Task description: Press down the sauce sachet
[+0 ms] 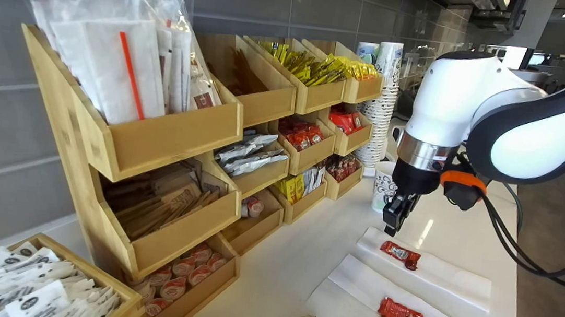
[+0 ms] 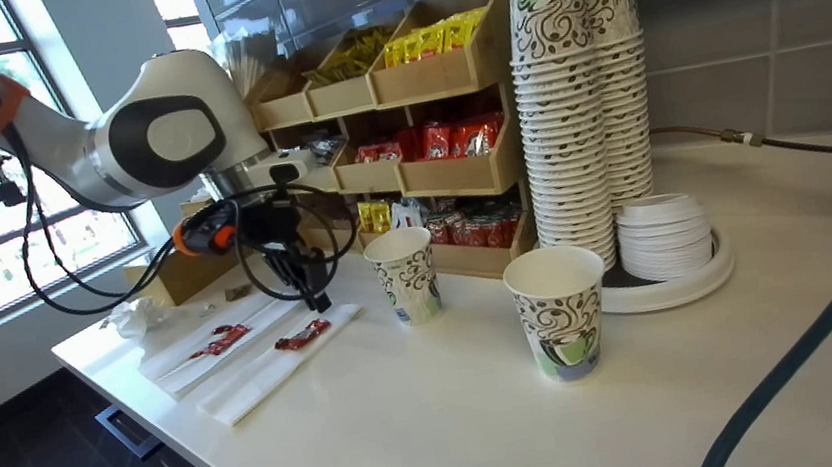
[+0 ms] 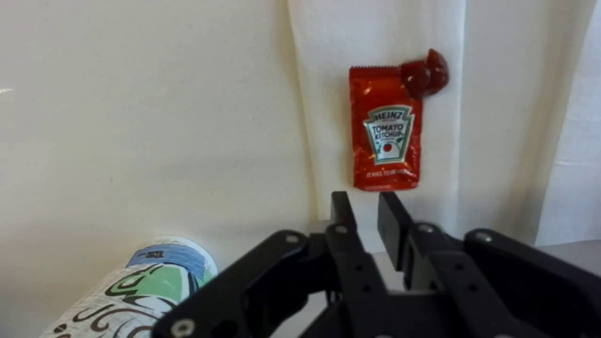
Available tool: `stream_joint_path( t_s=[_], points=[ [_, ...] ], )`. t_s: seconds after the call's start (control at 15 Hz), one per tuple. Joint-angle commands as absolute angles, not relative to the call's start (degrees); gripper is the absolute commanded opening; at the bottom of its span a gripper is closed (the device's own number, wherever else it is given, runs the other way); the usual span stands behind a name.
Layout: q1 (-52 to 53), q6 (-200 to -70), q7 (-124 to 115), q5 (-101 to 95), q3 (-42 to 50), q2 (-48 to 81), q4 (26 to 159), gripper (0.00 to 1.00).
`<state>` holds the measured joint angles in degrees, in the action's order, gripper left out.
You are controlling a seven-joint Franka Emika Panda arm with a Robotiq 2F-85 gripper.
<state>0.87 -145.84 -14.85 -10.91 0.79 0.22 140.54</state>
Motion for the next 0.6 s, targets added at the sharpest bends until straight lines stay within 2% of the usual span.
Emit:
stream_joint_path(
  t_s=[0.0,0.4,0.47,0.53],
  points=[
    [-0.1,-142.4,-11.2,-9.9,1.1,-5.4,142.8,0.54],
    [-1.4,-134.2,-4.3,-8.3,1.8,-14.9,145.2,0.95],
    [-1.5,-133.0,-3.3,-8.0,1.9,-16.2,145.4,1.00],
    [-1.2,-131.8,-1.8,-7.0,2.1,-17.5,145.5,1.00]
  ],
)
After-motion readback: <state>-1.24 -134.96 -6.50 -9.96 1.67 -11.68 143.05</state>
